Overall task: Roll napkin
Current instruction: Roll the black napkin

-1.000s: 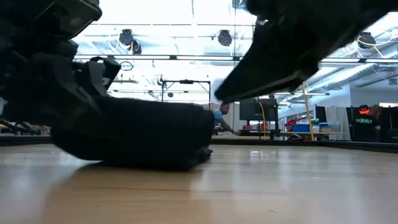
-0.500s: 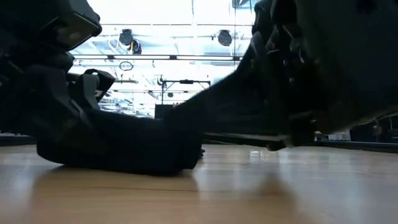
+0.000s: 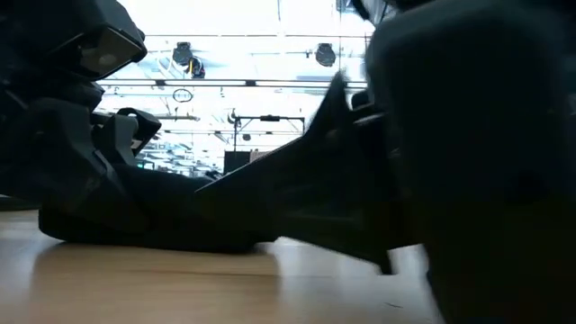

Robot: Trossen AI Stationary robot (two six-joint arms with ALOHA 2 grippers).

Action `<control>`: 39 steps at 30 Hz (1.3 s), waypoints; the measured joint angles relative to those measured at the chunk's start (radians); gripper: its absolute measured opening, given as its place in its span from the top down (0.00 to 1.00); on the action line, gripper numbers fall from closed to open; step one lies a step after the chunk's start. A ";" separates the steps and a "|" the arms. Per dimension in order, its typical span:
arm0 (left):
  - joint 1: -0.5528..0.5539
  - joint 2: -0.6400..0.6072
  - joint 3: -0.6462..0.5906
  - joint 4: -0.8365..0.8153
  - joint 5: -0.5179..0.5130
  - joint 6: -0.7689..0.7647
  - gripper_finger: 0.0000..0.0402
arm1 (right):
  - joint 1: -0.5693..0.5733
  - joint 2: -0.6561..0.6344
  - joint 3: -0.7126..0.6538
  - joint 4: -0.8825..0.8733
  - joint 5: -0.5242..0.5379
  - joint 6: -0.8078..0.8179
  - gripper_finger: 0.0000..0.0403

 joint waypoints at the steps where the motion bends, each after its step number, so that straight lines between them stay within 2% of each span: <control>1: -0.002 0.000 0.000 -0.001 0.001 0.000 0.87 | 0.006 -0.007 0.000 -0.022 0.003 0.000 0.28; 10: -0.006 0.000 0.000 -0.003 0.005 0.001 0.87 | -0.010 -0.005 0.000 -0.018 -0.007 0.000 0.28; 18: -0.006 0.000 0.000 0.002 0.006 -0.003 0.87 | -0.078 0.010 0.000 -0.004 -0.172 0.047 0.29; 20: -0.006 0.000 0.000 0.000 0.006 -0.018 0.87 | -0.085 0.013 0.000 -0.002 -0.181 0.064 0.31; 24: -0.007 0.000 0.000 0.000 0.006 -0.024 0.87 | -0.095 0.013 0.000 -0.012 -0.184 0.091 0.42; 31: -0.008 0.000 0.000 -0.007 0.007 -0.070 0.86 | -0.113 0.014 0.000 -0.022 -0.206 0.182 0.77; 35: -0.015 -0.041 0.000 -0.066 0.087 -0.121 0.73 | -0.117 0.014 0.003 -0.036 -0.242 0.221 0.95; 37: -0.026 -0.092 0.000 -0.133 0.104 -0.153 0.64 | -0.117 0.012 0.003 -0.041 -0.258 0.234 0.97; 39: -0.034 -0.156 0.000 -0.212 0.106 -0.180 0.55 | -0.117 0.010 0.003 -0.050 -0.261 0.256 0.94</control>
